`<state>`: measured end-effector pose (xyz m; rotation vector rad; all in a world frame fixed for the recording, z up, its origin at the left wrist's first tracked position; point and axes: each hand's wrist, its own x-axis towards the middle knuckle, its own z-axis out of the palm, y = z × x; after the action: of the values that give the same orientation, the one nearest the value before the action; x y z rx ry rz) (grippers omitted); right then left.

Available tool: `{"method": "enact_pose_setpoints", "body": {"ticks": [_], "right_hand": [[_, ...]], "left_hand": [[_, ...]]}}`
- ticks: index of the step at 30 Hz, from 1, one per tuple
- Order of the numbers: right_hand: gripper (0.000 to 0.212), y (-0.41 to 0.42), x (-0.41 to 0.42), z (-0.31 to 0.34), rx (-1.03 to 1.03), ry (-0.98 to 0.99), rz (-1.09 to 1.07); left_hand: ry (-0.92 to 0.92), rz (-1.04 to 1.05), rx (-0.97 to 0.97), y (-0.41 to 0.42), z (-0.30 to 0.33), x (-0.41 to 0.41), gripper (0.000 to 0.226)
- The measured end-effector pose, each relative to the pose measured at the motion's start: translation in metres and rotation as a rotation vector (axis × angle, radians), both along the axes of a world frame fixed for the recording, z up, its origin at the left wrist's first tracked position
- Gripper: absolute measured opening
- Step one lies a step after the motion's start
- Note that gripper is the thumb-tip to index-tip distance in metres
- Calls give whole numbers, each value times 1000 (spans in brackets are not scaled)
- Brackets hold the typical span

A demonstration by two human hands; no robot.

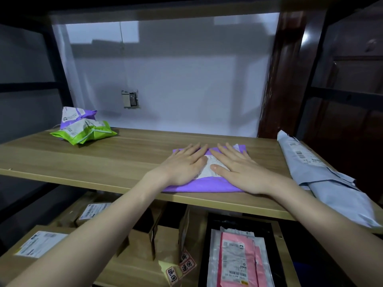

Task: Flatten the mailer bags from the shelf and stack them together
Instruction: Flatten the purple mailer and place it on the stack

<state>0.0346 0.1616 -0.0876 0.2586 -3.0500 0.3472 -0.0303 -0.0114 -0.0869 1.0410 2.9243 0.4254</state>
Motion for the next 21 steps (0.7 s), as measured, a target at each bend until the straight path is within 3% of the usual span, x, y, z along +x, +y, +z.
{"method": "enact_pose_setpoints", "body": {"ticks": [21], "right_hand": [[59, 0, -3, -6, 10, -85, -1]], "left_hand": [[18, 15, -39, 2, -1, 2, 50]]}}
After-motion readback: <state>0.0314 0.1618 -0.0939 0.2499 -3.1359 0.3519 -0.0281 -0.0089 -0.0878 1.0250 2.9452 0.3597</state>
